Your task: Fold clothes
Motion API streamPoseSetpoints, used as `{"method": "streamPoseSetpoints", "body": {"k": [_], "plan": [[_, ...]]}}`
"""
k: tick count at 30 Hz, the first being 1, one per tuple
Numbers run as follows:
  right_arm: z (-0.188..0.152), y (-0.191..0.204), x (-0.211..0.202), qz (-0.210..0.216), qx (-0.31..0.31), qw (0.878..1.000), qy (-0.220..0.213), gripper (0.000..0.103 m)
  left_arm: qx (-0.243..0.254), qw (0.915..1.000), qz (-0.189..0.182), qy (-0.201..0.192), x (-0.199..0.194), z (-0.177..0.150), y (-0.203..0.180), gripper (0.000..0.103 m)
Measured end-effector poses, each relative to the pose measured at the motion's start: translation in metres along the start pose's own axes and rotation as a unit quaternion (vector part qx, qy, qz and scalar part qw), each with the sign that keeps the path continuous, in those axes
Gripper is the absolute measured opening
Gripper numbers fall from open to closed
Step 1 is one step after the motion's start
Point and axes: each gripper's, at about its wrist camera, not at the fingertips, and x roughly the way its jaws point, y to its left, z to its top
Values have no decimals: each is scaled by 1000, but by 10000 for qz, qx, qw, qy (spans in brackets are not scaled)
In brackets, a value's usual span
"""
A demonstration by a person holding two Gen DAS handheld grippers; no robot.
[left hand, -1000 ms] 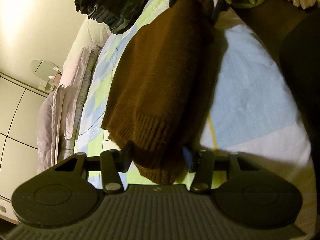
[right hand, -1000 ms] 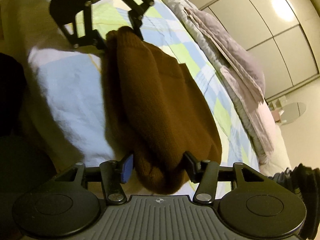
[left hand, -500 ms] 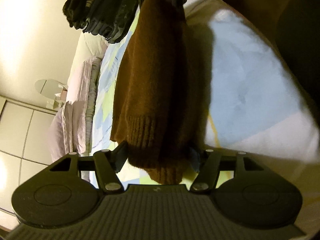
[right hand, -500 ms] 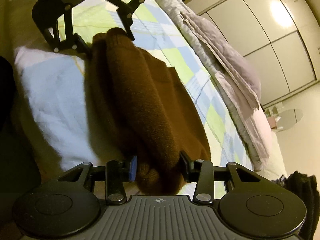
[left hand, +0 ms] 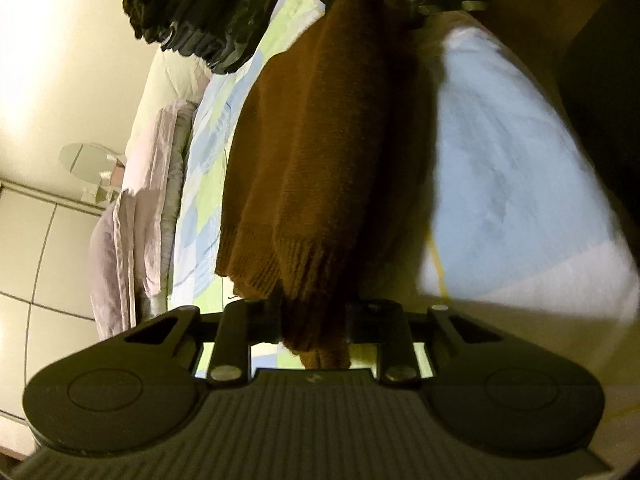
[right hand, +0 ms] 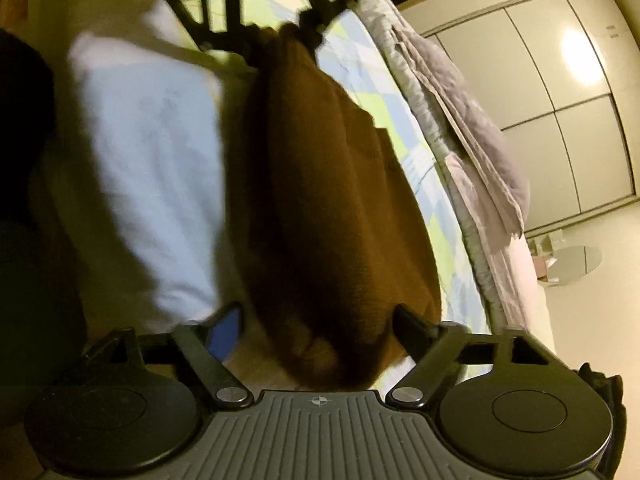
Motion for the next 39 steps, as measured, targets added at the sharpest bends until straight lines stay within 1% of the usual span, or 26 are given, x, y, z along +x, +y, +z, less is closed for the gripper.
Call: {"method": "streamPoseSetpoints", "body": {"k": [3, 7, 9, 10, 12, 14, 17, 19, 20, 22, 23, 24, 26, 28, 29, 31, 33, 35, 38, 39], "plan": [[6, -13, 2, -64, -23, 9999, -120, 39, -144, 9997, 143, 122, -10, -2, 11, 20], [20, -31, -3, -270, -83, 9982, -524, 39, -372, 9974, 417, 459, -40, -8, 15, 20], [30, -34, -7, -252, -126, 9966, -775, 39, -392, 9958, 448, 700, -58, -10, 6, 20], [33, -30, -9, -192, -164, 9963, -827, 39, -395, 9951, 425, 801, -65, -9, -2, 20], [37, -22, -7, -1, -259, 9963, -817, 39, -359, 9941, 354, 957, -74, -7, -22, 21], [39, -13, -5, 182, -337, 9963, -774, 39, -303, 9940, 273, 1013, -77, -5, -42, 24], [33, -4, -8, 348, -349, 9976, -490, 44, -387, 9942, 216, 977, -79, -1, -57, 29], [27, 0, -15, 336, -326, 9983, -336, 54, -786, 9926, 159, 916, -88, -5, -53, 33], [22, 1, -19, 295, -272, 9989, -255, 54, -1005, 9910, 125, 880, -92, -7, -50, 33], [11, -4, -28, 230, 5, 9997, -129, 54, -1671, 9831, -15, 747, -106, -16, -37, 34], [5, -8, -33, 220, 205, 9995, -65, 54, -2041, 9765, -96, 687, -113, -22, -29, 34], [-1, -13, -38, 242, 463, 9986, 1, 54, -2473, 9669, -178, 602, -120, -31, -21, 34], [-14, -27, -50, 290, 1109, 9934, 74, 54, -3058, 9504, -237, 512, -114, -45, -6, 34], [-22, -45, -59, 372, 1801, 9829, 58, 54, -3631, 9303, -296, 419, -109, -59, 9, 36], [-24, -55, -60, 450, 2124, 9761, 21, 54, -3912, 9190, -325, 373, -106, -66, 16, 37], [-23, -72, -53, 708, 2701, 9602, -108, 55, -4464, 8936, -382, 278, -100, -81, 31, 38], [-22, -89, -47, 962, 3266, 9400, -237, 55, -4998, 8648, -438, 182, -94, -95, 46, 44], [-21, -106, -41, 1212, 3816, 9156, -364, 55, -5513, 8328, -491, 86, -88, -109, 61, 49], [-19, -131, -30, 1567, 4584, 8731, -542, 58, -6247, 7788, -569, -59, -80, -131, 83, 49], [-16, -137, -22, 1653, 4759, 8619, -567, 65, -6479, 7593, -593, -107, -77, -138, 90, 49]]}}
